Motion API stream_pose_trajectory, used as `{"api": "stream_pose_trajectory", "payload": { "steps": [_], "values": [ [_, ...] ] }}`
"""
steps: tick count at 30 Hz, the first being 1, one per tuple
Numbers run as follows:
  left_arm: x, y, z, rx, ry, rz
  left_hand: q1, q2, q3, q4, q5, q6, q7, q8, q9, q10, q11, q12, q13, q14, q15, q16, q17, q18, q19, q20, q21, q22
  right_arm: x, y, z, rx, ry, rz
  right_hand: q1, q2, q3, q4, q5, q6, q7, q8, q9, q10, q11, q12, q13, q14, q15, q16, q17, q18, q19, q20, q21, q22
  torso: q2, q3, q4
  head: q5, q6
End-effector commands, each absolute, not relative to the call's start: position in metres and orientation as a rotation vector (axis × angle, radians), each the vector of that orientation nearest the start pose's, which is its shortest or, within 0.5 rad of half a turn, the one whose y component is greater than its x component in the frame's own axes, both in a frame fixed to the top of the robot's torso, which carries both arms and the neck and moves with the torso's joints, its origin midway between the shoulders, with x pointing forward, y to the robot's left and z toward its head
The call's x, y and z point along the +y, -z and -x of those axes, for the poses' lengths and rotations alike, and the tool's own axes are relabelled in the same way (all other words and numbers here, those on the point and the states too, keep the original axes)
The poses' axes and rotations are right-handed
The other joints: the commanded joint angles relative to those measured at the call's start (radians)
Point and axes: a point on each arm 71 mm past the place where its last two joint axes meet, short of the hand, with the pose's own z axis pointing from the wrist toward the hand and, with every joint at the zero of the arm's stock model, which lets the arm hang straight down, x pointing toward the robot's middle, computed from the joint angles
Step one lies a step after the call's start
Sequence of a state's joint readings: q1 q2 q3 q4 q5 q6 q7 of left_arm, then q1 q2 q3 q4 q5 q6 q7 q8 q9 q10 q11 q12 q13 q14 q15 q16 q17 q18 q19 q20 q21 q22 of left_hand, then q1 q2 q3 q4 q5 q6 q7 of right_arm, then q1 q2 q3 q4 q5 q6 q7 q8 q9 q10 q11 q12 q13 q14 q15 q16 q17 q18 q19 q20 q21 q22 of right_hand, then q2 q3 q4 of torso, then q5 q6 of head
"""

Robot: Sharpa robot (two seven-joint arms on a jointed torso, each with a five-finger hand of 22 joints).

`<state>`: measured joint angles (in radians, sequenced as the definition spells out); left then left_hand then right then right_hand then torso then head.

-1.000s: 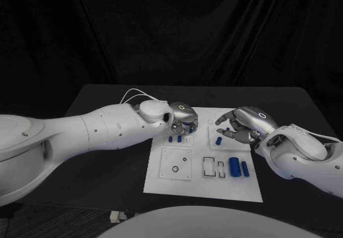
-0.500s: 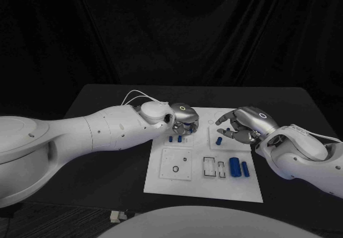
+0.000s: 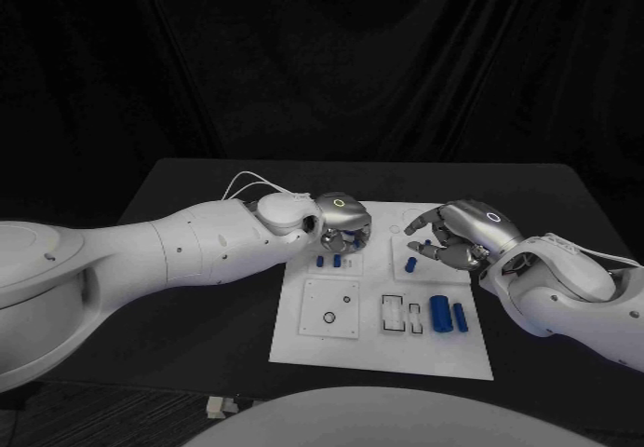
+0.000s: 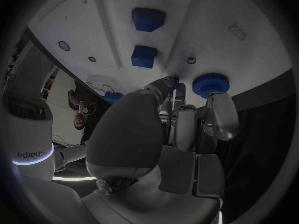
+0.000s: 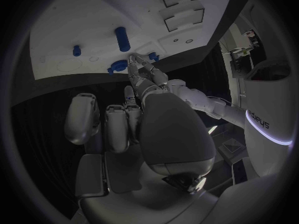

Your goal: Assemble the parts on the task board

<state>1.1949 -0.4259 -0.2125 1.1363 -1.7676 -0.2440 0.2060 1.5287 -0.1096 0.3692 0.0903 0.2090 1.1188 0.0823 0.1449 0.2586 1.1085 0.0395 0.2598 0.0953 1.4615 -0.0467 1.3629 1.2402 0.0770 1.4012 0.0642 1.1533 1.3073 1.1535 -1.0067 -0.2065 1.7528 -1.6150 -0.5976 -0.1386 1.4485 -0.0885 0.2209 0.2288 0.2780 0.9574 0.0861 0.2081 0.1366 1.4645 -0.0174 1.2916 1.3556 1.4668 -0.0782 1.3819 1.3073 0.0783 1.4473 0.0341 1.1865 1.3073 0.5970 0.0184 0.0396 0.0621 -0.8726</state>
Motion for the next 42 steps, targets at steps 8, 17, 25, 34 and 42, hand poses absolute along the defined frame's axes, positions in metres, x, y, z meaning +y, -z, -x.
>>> {"api": "stream_pose_trajectory", "payload": {
  "steps": [8, 17, 25, 34, 42],
  "values": [
    [0.084, 0.223, -0.482, 1.480, 0.794, -0.855, -0.009, 0.001, 0.011, -0.011, -0.047, 0.013, -0.001, -0.003, -0.003, 0.036, -0.013, -0.018, -0.008, 0.008, -0.004, -0.006, -0.007, 0.005, 0.003, -0.005, -0.004, 0.154, -0.215, 0.224, -0.403, 1.555, -0.661, 0.213, 0.003, 0.003, 0.002, -0.006, 0.006, 0.007, -0.002, -0.005, -0.001, 0.027, 0.002, -0.008, -0.042, 0.058, -0.001, -0.002, 0.022, -0.003, -0.001, -0.001, -0.003, 0.163, 0.000, -0.0001, 0.0009, 0.001, 0.000],
    [0.110, 0.197, -0.486, 1.564, 0.717, -0.879, -0.024, -0.004, 0.018, -0.010, -0.085, -0.015, -0.011, -0.028, -0.015, 0.044, -0.021, -0.036, -0.014, 0.002, -0.008, -0.018, -0.024, 0.008, -0.003, -0.006, -0.024, 0.150, -0.214, 0.225, -0.403, 1.557, -0.663, 0.216, 0.003, 0.003, 0.002, -0.006, 0.006, 0.010, -0.002, -0.004, -0.001, 0.027, 0.002, -0.008, -0.042, 0.058, -0.001, -0.003, 0.021, -0.003, -0.002, -0.001, -0.005, 0.163, 0.000, 0.0000, 0.0001, 0.006, 0.000],
    [0.124, 0.214, -0.487, 1.644, 0.684, -0.868, -0.025, -0.007, 0.020, -0.012, -0.092, -0.020, -0.010, -0.034, -0.017, 0.045, -0.020, -0.041, -0.015, -0.003, -0.009, -0.025, -0.036, 0.010, -0.008, -0.007, -0.036, 0.147, -0.213, 0.226, -0.403, 1.559, -0.664, 0.216, 0.003, 0.001, 0.002, -0.007, 0.006, 0.008, -0.001, -0.006, -0.002, 0.026, 0.001, -0.011, -0.044, 0.058, -0.001, -0.004, 0.020, -0.002, -0.002, -0.001, -0.008, 0.162, -0.003, 0.0017, -0.0001, 0.005, 0.000],
    [0.124, 0.235, -0.485, 1.687, 0.688, -0.859, -0.027, -0.008, 0.020, -0.011, -0.096, -0.022, -0.008, -0.037, -0.019, 0.045, -0.019, -0.044, -0.015, -0.005, -0.009, -0.028, -0.039, 0.010, -0.008, -0.007, -0.036, 0.147, -0.213, 0.227, -0.403, 1.564, -0.664, 0.215, 0.003, 0.001, 0.002, -0.007, 0.006, 0.007, -0.001, -0.006, -0.002, 0.025, 0.001, -0.012, -0.045, 0.058, -0.001, -0.003, 0.020, -0.002, -0.003, -0.001, -0.008, 0.162, 0.002, -0.0004, 0.0017, -0.001, 0.000],
    [0.124, 0.243, -0.488, 1.695, 0.682, -0.852, -0.027, -0.007, 0.021, -0.012, -0.096, -0.021, -0.008, -0.037, -0.019, 0.046, -0.019, -0.044, -0.015, -0.006, -0.008, -0.030, -0.042, 0.011, -0.012, -0.007, -0.045, 0.145, -0.215, 0.228, -0.402, 1.563, -0.664, 0.213, 0.003, 0.001, 0.002, -0.007, 0.006, 0.007, -0.001, -0.006, -0.002, 0.025, 0.001, -0.012, -0.045, 0.058, -0.001, -0.003, 0.020, -0.002, -0.003, -0.001, -0.008, 0.162, 0.001, -0.0003, -0.0001, -0.002, 0.000]
  ]
}}
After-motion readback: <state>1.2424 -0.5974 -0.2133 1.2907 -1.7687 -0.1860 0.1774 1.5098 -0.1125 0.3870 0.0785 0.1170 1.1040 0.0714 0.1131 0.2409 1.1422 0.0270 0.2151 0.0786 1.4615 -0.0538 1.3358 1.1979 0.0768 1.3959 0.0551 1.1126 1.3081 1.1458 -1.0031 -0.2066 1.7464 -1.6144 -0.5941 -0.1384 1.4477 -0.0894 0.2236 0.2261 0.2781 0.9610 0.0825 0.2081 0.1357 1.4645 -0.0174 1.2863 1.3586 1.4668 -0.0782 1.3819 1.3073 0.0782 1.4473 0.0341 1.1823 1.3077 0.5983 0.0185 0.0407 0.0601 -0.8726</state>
